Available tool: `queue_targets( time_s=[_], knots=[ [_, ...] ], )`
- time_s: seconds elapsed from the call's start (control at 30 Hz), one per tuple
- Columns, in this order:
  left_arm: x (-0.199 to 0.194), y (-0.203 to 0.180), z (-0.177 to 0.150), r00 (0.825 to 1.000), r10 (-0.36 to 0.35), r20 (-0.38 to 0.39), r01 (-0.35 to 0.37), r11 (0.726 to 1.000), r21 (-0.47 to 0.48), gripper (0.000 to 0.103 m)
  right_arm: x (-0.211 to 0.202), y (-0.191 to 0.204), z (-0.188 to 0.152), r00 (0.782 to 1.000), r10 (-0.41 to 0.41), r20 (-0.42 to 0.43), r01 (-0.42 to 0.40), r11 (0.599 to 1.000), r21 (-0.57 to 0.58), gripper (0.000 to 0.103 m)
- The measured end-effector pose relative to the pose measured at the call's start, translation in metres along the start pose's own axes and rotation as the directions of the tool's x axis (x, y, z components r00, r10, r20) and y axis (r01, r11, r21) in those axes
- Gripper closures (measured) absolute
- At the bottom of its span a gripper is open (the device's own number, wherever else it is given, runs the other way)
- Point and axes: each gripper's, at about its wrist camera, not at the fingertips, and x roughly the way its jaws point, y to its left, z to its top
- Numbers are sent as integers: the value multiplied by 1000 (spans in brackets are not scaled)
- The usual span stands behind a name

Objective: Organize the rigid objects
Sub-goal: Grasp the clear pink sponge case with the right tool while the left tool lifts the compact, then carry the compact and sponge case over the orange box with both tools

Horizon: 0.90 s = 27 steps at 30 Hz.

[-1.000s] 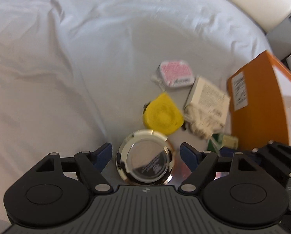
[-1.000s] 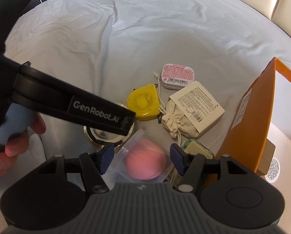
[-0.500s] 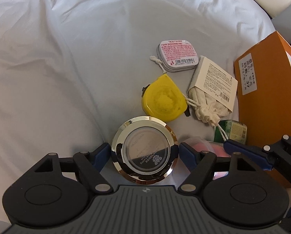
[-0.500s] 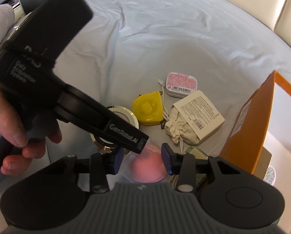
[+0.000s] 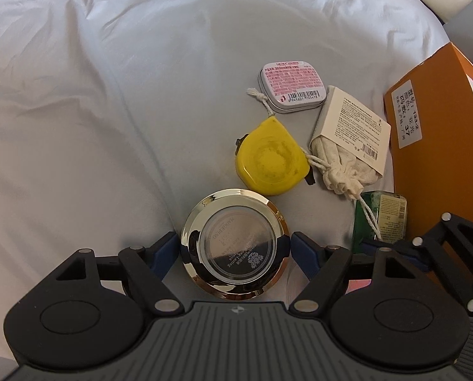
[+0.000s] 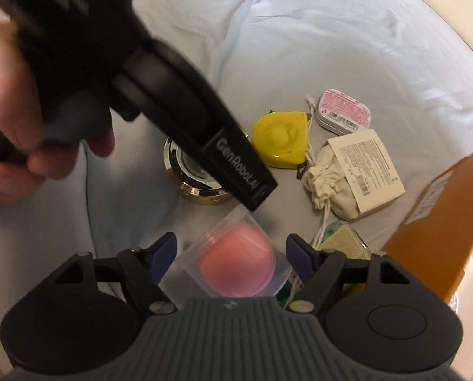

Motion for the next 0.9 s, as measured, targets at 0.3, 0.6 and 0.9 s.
queue_targets(
  time_s=[0.3,0.6,0.9],
  knots=[
    [-18,11,-4,996,-59,60,61,998,-29,15,-10,-2,-13,1000,14,7,-14,1000,1,28],
    [-50,28,-15,981,-154,118,163,984,-75,76,-30,18,-37,994,-34,101,34,999,1,50],
    [-45,-10,-17,1000,-8,23,1,957,288,45,-29,31,-67,996,-72,43,72,997,5,38]
  ],
)
